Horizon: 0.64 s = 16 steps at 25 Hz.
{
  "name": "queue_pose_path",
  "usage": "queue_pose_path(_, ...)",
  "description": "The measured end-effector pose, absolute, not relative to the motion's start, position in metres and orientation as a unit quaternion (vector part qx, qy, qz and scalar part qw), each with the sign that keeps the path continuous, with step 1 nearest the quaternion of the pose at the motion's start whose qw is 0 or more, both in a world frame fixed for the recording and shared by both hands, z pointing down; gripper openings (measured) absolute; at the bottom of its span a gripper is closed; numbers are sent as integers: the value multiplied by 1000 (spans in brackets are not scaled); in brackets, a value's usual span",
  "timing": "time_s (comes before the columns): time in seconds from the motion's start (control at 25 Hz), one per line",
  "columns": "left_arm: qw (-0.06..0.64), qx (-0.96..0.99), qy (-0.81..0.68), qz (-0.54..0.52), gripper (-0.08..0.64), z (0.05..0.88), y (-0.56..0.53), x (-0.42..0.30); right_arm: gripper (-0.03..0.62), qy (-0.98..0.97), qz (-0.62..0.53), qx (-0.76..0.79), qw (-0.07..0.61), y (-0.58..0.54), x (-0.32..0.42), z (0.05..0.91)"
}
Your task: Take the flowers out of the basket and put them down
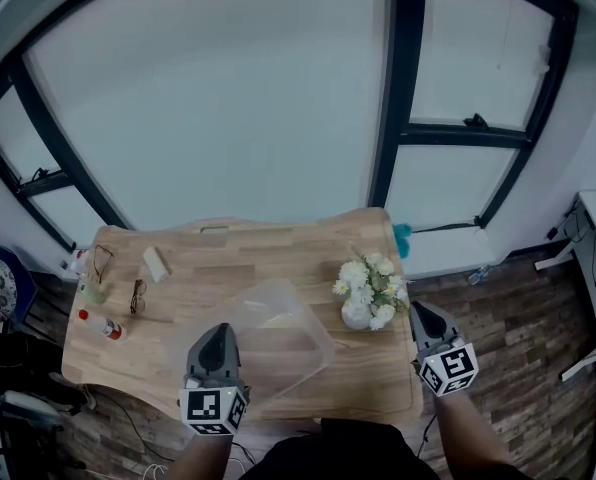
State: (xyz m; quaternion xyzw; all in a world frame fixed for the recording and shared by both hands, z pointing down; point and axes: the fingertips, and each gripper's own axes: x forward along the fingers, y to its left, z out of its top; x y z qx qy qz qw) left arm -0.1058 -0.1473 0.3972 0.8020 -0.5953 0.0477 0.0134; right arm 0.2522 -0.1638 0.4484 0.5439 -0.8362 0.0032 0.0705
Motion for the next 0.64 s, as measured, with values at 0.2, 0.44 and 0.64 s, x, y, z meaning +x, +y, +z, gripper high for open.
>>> queue_pose_path(0.2, 6, 806, -590, 43, 5, 391, -152, -99, 23, -834, 5, 546, 73, -165, 255, 445)
queue_pose_path(0.44, 3, 810, -585, 36, 5, 385, -159, -93, 22, -830, 0, 552, 77, -170, 257, 443)
queue_pose_path(0.64, -1, 813, -581, 37, 5, 380, -163, -93, 23, -828, -2, 556, 73, -173, 258, 438)
